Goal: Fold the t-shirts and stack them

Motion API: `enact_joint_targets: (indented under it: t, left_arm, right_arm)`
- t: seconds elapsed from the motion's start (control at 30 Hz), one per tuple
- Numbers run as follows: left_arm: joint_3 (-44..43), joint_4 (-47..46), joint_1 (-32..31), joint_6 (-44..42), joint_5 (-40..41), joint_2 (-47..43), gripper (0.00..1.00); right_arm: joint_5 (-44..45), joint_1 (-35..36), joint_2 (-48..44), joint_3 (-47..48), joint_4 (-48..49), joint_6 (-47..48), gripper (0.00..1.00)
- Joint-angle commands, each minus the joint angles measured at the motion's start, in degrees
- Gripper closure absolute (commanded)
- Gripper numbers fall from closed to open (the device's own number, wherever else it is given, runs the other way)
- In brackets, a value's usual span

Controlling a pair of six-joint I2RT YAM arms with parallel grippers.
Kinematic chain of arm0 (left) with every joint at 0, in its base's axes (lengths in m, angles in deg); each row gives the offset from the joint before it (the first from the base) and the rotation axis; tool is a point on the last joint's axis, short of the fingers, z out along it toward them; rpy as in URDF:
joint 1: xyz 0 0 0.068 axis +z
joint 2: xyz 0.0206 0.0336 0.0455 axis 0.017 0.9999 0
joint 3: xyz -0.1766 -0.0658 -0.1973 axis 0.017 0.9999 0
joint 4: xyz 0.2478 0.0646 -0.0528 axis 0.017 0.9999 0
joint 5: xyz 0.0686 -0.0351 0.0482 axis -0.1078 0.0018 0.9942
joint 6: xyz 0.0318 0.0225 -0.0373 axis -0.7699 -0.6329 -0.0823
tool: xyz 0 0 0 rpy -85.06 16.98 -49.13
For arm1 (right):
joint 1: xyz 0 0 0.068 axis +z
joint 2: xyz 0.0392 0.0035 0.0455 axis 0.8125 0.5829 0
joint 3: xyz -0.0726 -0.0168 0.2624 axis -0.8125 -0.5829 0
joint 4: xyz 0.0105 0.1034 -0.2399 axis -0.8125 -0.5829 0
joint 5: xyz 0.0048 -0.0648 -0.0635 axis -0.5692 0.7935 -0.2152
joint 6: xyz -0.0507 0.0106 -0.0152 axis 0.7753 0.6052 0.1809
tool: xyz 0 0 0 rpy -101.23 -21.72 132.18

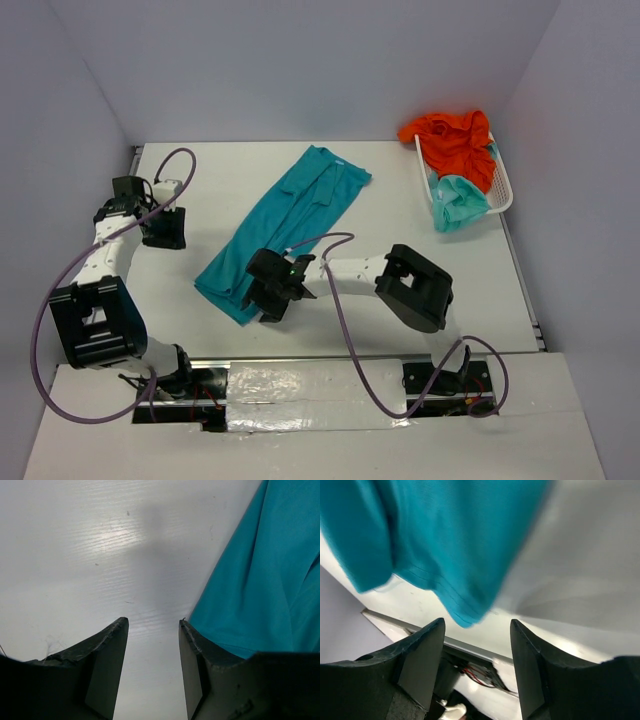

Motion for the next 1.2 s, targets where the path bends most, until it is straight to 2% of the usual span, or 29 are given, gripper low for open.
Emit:
enact_joint_targets:
  t: [0.0,0.13,0.23,0.33,0.37,0.53,0.6,0.73,0.77,0.87,1.03,1.07,1.1,1.13,1.17]
  left_arm:
    - [-0.6,-1.2,0.1,0.2,-1.6,0.4,0.43]
    - [-0.6,-0.9,0.1,0.0,-1.5,0.3,0.43]
    - [-0.5,-0.8,0.2,0.0,-1.7,0.1,0.43]
    - [-0.6,-0.2,0.1,-0.8,-2.4,-0.1,0.43]
    - [-0.6,0.1,0.0,-1.3,-3.1,-0.2,0.43]
    - [-0.2,-0.1,-0.6,-6.8,-10.4,-1.7,0.44]
    - [-0.5,-1.4,-3.9,-10.2,-10.4,-1.7,0.45]
    - [-1.9,-4.5,-16.2,-17.4,-7.0,-1.9,0.44]
    - [-3.0,-4.9,-21.0,-18.8,-9.0,-1.9,0.44]
    - [-5.4,-5.6,-27.2,-26.1,-16.1,-1.4,0.46]
    - [-6.3,2.1,-38.6,-57.6,-17.6,-1.0,0.54]
    - [-5.2,7.6,-38.9,-69.0,-19.2,-1.3,0.55]
    - [-4.5,12.4,-38.9,-76.1,-24.0,-2.2,0.55]
    - [-2.3,17.5,-38.9,-83.7,-25.6,-3.0,0.52]
    - [-0.6,25.7,-38.9,-94.9,-26.5,-5.3,0.50]
  right_arm:
    - [0.8,0.4,3.4,4.9,-0.5,-1.1,0.37]
    - [0.2,0.4,5.3,3.1,1.4,-3.7,0.40]
    - [-0.1,0.2,7.0,4.3,0.8,-3.5,0.50]
    - [-1.4,0.1,7.9,4.6,0.8,-2.8,0.91]
    - [-1.5,0.0,7.3,1.9,1.3,-3.6,1.00]
    - [0.0,-2.3,-1.9,-8.2,2.6,-1.0,1.00]
    - [1.1,-4.0,-5.9,-15.4,3.5,1.8,1.00]
    - [-1.1,-8.1,-16.9,-28.5,7.5,8.7,1.00]
    - [-1.6,-8.5,-18.2,-32.2,7.5,10.1,1.00]
    - [-3.6,-11.2,-22.8,-39.0,7.2,15.7,1.00]
    - [-6.7,-15.3,-30.2,-48.6,9.3,23.9,1.00]
    - [-7.4,-15.8,-31.1,-49.7,11.2,25.1,1.00]
    - [-7.8,-16.3,-32.4,-50.3,11.5,26.2,1.00]
    - [-8.5,-17.0,-32.8,-50.7,12.0,28.8,1.00]
    - [-8.7,-17.1,-33.0,-50.7,11.8,30.0,1.00]
